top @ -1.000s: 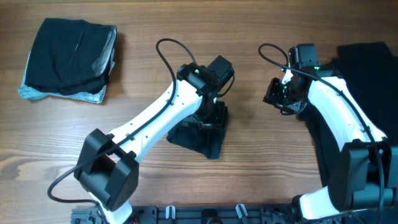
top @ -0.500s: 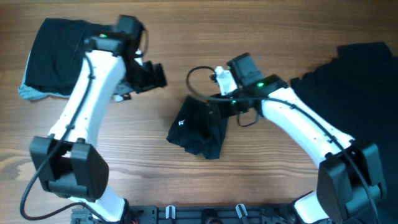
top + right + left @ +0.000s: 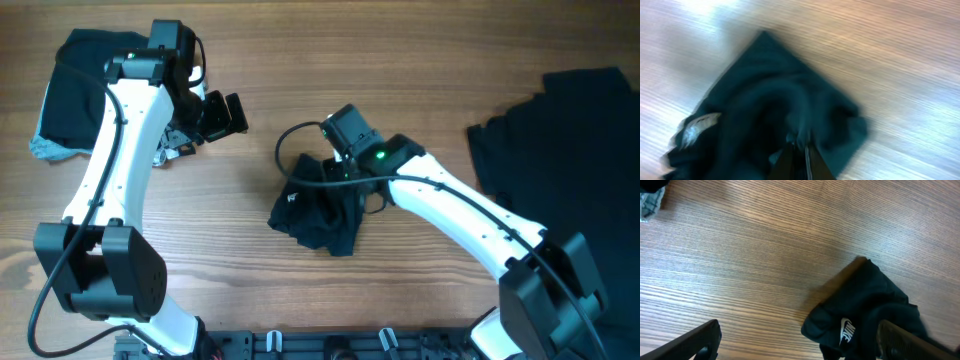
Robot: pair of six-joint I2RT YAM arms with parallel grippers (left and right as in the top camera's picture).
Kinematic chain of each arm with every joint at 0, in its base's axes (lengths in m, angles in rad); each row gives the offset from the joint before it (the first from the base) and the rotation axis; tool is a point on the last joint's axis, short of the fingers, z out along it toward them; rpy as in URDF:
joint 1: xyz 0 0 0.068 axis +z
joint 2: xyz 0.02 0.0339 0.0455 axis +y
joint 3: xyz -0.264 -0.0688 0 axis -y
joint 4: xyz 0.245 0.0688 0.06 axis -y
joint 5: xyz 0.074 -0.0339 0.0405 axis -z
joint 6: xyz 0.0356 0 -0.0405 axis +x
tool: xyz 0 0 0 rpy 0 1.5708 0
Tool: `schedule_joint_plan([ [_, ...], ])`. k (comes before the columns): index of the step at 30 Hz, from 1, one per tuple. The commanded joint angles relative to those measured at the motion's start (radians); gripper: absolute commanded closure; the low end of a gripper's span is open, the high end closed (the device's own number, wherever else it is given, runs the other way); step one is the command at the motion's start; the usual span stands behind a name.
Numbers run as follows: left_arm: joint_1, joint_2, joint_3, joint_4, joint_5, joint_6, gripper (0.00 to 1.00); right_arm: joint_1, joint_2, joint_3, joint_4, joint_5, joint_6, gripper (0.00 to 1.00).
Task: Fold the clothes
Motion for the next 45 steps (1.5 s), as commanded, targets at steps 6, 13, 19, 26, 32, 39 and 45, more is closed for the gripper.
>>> schedule_joint_plan([
  [6,0.0,-0.018,0.016,0.003,0.006,0.057,0.0,-0.166,-0.071,0.031,-0.119,-0.283,-0.166,0.41],
  [13,0.001,-0.018,0.016,0.029,-0.005,0.057,0.0,0.042,0.027,0.028,-0.138,-0.475,-0.241,0.37],
  [19,0.001,-0.018,0.016,0.029,-0.005,0.057,0.0,0.058,0.057,0.029,-0.207,-0.374,-0.233,0.96],
  [26,0.001,-0.018,0.016,0.029,-0.008,0.08,0.0,-0.061,-0.041,0.03,-0.399,-0.01,-0.134,0.54],
  [32,0.001,-0.018,0.016,0.032,0.014,0.104,0.04,-0.073,-0.037,0.021,-0.305,-0.323,-0.301,0.41],
  [39,0.001,-0.018,0.016,0.043,0.015,0.109,0.07,-0.066,0.046,-0.089,-0.284,-0.419,-0.28,0.8],
  [45,0.001,-0.018,0.016,0.036,0.015,0.109,0.09,-0.068,0.023,-0.084,-0.46,-0.069,-0.126,0.81],
])
